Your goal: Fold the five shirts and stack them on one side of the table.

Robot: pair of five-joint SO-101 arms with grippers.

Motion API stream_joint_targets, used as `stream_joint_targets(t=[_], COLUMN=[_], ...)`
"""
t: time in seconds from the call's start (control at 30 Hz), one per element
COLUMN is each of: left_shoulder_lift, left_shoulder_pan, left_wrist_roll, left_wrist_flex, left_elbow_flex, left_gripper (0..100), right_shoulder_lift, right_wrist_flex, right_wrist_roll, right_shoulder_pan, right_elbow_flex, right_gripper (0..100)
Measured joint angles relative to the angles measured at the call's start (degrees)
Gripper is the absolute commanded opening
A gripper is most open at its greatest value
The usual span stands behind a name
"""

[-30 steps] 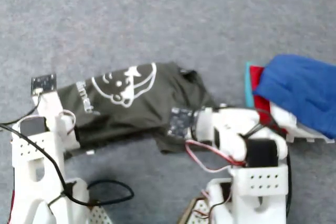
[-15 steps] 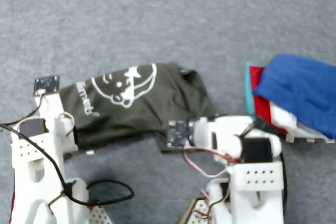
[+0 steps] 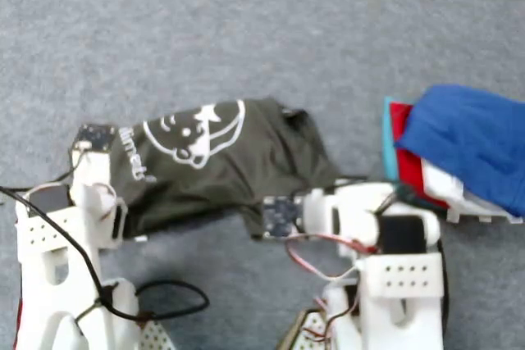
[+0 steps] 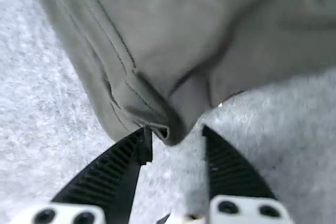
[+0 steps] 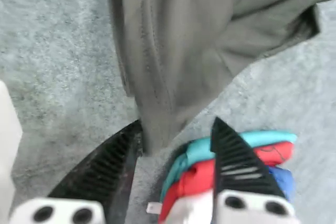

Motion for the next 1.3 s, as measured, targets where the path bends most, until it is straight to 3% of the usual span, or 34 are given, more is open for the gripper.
stream_joint_targets(t=[0.23,0.4,0.63,0.77,0.9,1.3], left_shoulder_lift=[0.00,0.00,10.11,21.45,28.66,31.21], left_shoulder_pan=[-2.99,-3.25,-2.20,0.00,1.32,1.41], left_wrist_roll=[-1.85,-1.23,15.03,21.10,22.95,25.93], left_wrist_flex=[12.04,14.95,0.18,-5.19,-10.73,-23.03], left_elbow_flex=[-18.46,-29.10,-27.52,-27.52,-27.43,-22.77], left_gripper=[19,19,19,19,19,19], right_shoulder_lift=[0.00,0.97,21.71,38.15,55.74,100.48], right_wrist_flex=[12.48,12.13,-1.93,-4.04,-4.22,-3.78], right_wrist_roll=[3.43,3.43,-5.45,-10.90,-15.12,-24.00], right_shoulder_pan=[0.00,0.00,-0.53,-3.78,-5.54,-5.89], right_elbow_flex=[-13.01,-15.65,-21.71,-31.21,-42.20,-75.43], right_gripper=[22.4,22.2,0.2,5.2,1.2,0.5])
